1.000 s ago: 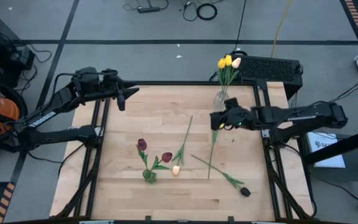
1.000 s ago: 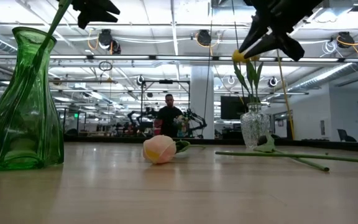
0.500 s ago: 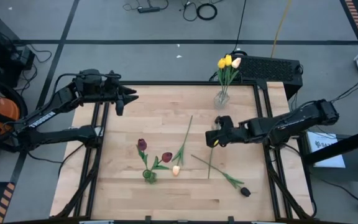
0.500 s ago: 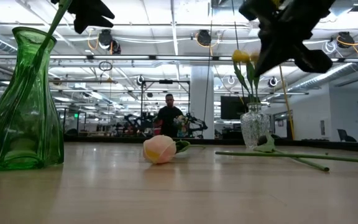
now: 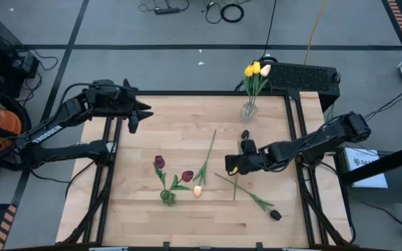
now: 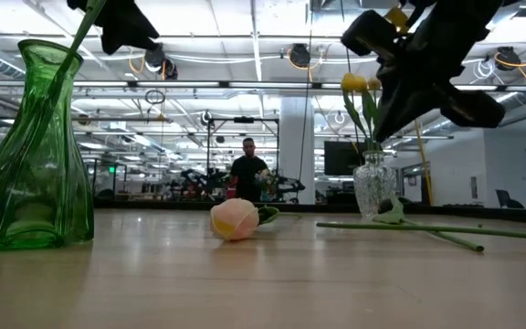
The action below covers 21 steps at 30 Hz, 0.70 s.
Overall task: Sort flowers into vase by color
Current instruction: Put the bottom black flower into the vase
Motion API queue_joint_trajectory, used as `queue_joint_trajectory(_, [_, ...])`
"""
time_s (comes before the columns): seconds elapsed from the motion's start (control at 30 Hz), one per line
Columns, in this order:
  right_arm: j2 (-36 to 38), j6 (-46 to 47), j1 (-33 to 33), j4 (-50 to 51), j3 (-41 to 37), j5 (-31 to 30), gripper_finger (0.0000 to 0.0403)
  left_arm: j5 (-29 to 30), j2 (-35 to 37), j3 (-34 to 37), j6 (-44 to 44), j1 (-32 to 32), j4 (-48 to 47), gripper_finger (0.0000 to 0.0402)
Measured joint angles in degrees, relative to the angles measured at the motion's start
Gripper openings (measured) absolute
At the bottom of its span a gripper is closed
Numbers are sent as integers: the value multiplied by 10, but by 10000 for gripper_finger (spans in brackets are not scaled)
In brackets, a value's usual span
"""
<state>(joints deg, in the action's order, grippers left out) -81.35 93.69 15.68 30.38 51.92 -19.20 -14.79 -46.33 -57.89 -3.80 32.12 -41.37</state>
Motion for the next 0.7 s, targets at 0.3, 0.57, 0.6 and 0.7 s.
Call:
queue_joint_trajectory(0.3, [-42, -37, -19, -33, 0, 16, 6, 0, 0, 0, 2, 0, -36, 152])
queue_joint_trajectory(0.57, [-76, -61, -36, 198, 136, 46, 1, 0, 0, 0, 1, 0, -37, 152])
queue_joint_trajectory(0.6, [-89, -60, -37, 255, 165, 45, 1, 0, 0, 0, 0, 0, -37, 152])
queue_joint_trajectory(0.7, [-123, -49, -44, 385, 235, 44, 1, 0, 0, 0, -2, 0, -37, 152])
